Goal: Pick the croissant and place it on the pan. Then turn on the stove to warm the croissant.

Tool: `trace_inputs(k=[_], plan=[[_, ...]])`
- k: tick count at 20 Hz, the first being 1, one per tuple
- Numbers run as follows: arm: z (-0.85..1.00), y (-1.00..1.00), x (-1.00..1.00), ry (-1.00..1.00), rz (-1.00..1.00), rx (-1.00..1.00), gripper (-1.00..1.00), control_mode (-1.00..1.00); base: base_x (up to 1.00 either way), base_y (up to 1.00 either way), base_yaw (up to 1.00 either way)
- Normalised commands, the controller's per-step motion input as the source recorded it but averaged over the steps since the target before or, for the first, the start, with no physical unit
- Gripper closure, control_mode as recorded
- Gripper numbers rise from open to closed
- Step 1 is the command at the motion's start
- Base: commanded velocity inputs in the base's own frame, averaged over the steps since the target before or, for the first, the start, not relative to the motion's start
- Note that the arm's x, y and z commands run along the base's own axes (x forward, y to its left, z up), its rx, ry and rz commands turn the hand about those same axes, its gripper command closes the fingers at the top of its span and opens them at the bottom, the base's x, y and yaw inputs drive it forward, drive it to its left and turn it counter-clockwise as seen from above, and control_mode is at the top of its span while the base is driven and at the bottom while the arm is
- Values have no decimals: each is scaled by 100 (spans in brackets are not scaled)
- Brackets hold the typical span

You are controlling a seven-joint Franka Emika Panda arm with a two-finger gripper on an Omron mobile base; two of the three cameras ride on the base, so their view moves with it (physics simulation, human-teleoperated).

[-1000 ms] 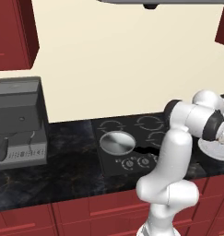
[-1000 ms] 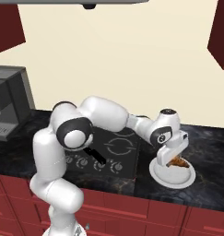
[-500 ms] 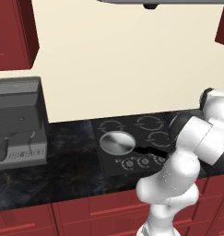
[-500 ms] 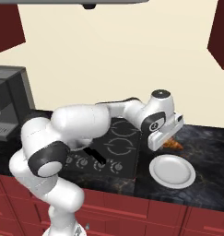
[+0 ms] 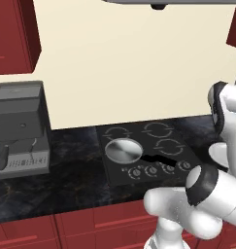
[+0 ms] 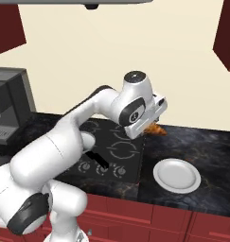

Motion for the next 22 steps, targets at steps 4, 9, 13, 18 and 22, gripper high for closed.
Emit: trace_inputs(k=[4,9,13,18,22], plan=[[76,100,-26,-13,0,0,100,-100,0,0,0],[45,100,-26,-7,3,0,100,-100,0,0,0],[34,100,-15,-2,7,1,100,-100,0,0,0],[12,100,-1,0,10,8,100,-100,0,0,0],[6,100,-1,0,12,8,100,-100,0,0,0]])
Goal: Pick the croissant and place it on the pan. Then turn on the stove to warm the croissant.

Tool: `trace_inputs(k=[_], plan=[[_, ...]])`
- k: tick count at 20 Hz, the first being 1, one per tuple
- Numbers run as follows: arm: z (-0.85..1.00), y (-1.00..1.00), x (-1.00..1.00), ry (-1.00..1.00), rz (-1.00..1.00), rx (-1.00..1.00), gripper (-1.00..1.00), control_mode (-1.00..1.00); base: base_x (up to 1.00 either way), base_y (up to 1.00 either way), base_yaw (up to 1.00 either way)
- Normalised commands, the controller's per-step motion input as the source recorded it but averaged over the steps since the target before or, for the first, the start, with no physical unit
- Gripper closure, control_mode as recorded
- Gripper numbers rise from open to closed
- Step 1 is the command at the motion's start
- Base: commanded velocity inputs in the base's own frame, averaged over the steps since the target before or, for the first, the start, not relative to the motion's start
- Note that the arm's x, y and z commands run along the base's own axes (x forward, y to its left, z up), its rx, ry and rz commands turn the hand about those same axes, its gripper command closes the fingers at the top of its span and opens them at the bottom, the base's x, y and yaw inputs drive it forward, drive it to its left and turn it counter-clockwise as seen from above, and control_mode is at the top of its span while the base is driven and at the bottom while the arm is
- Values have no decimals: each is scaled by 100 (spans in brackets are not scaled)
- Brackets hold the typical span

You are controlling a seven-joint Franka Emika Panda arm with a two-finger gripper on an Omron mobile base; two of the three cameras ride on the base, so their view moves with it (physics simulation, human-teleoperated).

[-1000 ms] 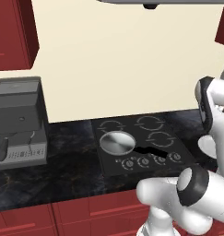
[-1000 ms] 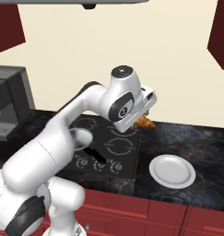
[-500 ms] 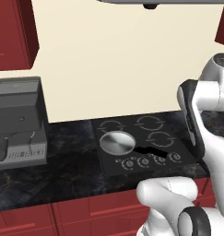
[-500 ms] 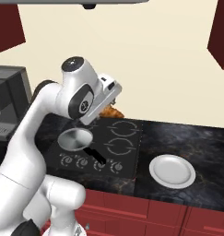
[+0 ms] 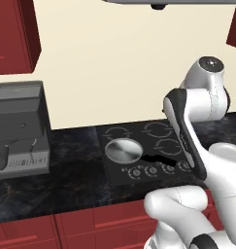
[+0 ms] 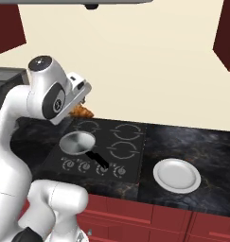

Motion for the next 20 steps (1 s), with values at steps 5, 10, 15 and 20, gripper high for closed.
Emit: trace_inputs(k=[5,10,15,20], plan=[[0,78,0,0,9,10,100,-100,0,0,0],[-33,27,4,6,0,10,100,-100,0,0,0],[-71,31,14,18,0,6,100,-100,0,0,0],[-39,11,18,7,0,-6,100,-100,0,0,0]])
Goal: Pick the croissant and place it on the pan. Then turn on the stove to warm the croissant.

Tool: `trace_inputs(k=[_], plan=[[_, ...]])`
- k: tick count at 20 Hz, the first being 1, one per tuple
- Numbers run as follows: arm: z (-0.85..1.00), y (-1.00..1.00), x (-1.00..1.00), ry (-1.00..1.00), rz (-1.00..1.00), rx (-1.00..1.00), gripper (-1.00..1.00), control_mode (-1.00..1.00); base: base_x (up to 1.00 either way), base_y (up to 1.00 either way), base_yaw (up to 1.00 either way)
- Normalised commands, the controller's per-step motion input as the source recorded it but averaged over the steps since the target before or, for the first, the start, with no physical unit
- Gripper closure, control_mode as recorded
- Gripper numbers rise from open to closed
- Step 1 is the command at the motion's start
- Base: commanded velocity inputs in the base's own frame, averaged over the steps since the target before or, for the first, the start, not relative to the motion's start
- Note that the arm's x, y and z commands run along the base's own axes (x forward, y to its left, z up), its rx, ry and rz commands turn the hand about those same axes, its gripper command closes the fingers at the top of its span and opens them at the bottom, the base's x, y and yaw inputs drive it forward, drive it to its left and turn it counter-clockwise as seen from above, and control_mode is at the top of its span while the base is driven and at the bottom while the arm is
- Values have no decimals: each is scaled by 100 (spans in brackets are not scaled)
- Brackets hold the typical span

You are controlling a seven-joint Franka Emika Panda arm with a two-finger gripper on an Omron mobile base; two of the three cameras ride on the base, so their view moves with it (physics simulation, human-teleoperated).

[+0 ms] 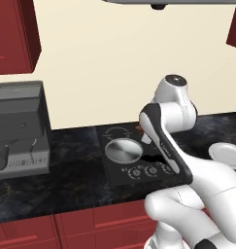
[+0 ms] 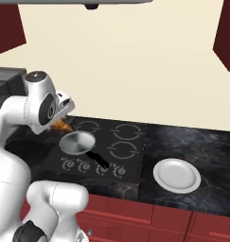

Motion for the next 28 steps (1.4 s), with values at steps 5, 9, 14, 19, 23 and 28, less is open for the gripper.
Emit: trace_inputs(k=[5,9,14,19,23,28], plan=[[-54,1,49,13,0,-7,100,-100,0,0,0],[-49,1,57,16,0,-4,100,-100,0,0,0],[-26,8,53,13,0,-2,100,-100,0,0,0],[-6,9,34,8,0,0,100,-100,0,0,0],[-31,7,24,10,0,-3,100,-100,0,0,0],[-51,22,54,19,0,-8,100,-100,0,0,0]])
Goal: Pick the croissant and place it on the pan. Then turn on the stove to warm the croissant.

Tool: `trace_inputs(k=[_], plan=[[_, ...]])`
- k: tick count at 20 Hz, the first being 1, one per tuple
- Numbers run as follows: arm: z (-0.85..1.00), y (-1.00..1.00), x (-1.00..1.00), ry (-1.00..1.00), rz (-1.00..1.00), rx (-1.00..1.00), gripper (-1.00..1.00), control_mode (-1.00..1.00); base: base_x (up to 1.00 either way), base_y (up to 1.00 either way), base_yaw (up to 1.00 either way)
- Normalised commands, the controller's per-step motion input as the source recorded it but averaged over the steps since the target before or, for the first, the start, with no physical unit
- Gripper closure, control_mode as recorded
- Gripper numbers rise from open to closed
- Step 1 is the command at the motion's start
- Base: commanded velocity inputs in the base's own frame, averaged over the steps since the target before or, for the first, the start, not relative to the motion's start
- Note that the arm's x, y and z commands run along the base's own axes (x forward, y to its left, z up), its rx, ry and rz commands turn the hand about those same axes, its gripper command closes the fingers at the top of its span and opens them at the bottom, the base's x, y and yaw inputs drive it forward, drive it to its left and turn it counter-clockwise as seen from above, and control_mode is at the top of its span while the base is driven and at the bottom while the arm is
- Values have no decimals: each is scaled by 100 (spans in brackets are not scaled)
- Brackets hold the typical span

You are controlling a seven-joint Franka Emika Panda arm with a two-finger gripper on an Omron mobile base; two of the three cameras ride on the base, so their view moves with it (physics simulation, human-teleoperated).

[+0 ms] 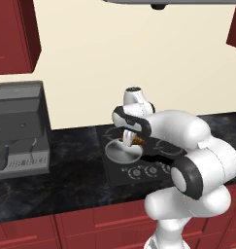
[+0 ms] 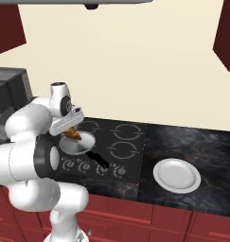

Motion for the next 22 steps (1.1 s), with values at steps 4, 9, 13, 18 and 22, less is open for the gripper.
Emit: trace_inputs(k=[4,9,13,18,22], plan=[[-23,17,48,13,0,-4,100,-100,0,0,0],[-13,0,41,6,0,0,100,-100,0,0,0],[-34,0,33,7,0,-4,100,-100,0,0,0],[-43,6,28,7,0,-6,100,-100,0,0,0],[-37,10,8,10,0,-3,100,-100,0,0,0]])
